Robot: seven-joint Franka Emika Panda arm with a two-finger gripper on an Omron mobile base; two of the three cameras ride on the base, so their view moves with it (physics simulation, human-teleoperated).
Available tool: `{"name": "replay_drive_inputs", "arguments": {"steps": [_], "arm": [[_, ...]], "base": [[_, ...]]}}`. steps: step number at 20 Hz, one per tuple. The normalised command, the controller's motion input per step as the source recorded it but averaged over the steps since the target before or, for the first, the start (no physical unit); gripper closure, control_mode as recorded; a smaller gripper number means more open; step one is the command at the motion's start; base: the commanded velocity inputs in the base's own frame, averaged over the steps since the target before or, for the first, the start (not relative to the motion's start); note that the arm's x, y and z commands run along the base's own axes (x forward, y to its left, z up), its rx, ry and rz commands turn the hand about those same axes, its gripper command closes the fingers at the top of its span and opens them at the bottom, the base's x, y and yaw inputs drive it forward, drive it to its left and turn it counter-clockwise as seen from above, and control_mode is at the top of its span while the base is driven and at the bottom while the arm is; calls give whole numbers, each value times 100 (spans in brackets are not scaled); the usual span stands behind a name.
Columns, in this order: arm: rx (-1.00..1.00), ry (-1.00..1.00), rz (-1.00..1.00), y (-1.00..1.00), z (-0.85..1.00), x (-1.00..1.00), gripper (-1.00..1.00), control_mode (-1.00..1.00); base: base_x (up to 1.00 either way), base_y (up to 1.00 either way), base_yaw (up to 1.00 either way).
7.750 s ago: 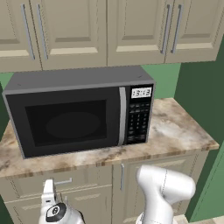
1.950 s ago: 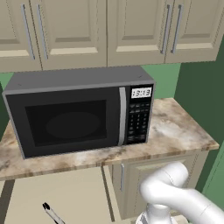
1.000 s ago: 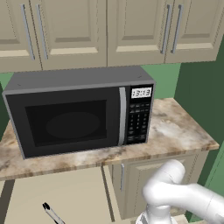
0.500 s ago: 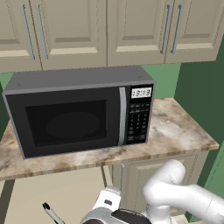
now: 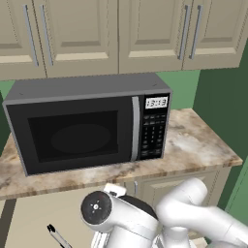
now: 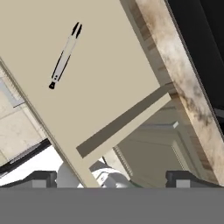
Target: Take the tongs from the drawer on the left and place them on the dining counter next to the tray containing the hot dog.
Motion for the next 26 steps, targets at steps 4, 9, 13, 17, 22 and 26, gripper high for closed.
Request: {"name": "replay_drive_inputs", "arguments": {"steps": [4, 9, 13, 17, 22, 26], "arm": [[6, 0, 0, 0, 0, 9, -100, -100], [22, 1, 0, 0, 0, 31, -100, -100], [29, 4, -1, 3, -4, 36, -100, -100], [12, 11, -5, 37, -3, 18, -100, -100], [0, 23, -8, 65, -2, 22, -100, -100], [0, 27, -10, 57, 0, 23, -100, -100]], "base": [[0, 0, 0], [0, 0, 0], [0, 0, 0], [0, 0, 0], [0, 0, 0], [0, 0, 0]]}}
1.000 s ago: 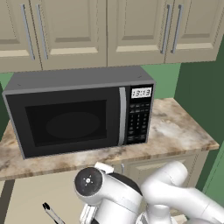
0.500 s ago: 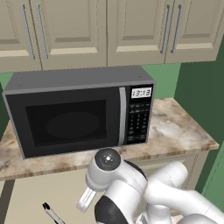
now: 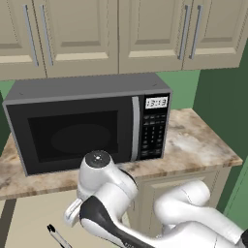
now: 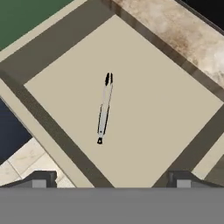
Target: Take the tongs from the drawer on the left and place them on the dining counter next to the tray containing the hot dog.
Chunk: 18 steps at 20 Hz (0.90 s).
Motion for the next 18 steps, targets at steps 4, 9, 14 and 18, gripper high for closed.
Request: {"name": "replay_drive_inputs", "arguments": {"steps": [4, 9, 14, 18], "arm": [[0, 23, -5, 56, -6, 22, -100, -100], [0, 5, 0, 8, -8, 4, -100, -100], [-6, 0, 0, 16, -43, 14, -100, -100], [-4, 0, 0, 8, -56, 14, -100, -100]], "base": [[0, 0, 0], [0, 0, 0], [0, 0, 0], [0, 0, 0]]}}
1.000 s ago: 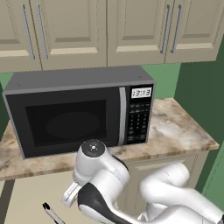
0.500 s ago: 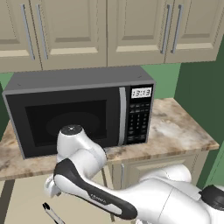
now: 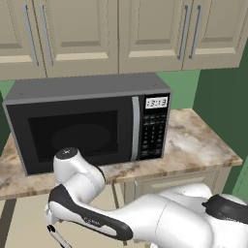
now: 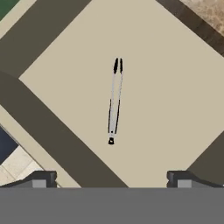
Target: Take the tongs from the drawer on the left and place them on the dining counter next to the tray containing the hot dog.
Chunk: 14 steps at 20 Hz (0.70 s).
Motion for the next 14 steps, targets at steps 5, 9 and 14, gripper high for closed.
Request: {"name": "replay_drive_inputs", "arguments": {"steps": [5, 9, 14], "arm": [[0, 2, 0, 1, -33, 3, -100, -100], [1, 1, 0, 3, -43, 0, -100, -100], [0, 0, 0, 3, -37, 1, -100, -100]], "base": [[0, 0, 0], [0, 0, 0], [0, 0, 0]]}}
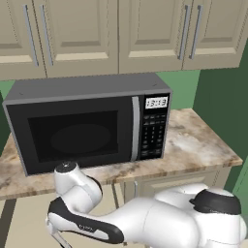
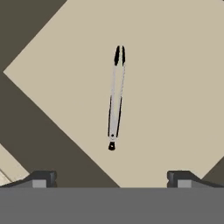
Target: Take the tongs from the drawer on the left and place them on the dining counter next to the tray containing the hot dog.
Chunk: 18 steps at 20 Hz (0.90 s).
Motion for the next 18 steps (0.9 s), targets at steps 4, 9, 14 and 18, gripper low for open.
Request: {"name": "replay_drive_inputs", "arguments": {"steps": [4, 9, 14, 18], "arm": [[0, 0, 0, 0, -31, 14, -100, -100], [0, 0, 0, 3, -26, 21, -100, -100], [0, 0, 0, 12, -30, 13, -100, -100], [0, 0, 0, 22, -30, 4, -100, -100]], "base": [[0, 0, 0], [0, 0, 0], [0, 0, 0], [0, 0, 0]]}}
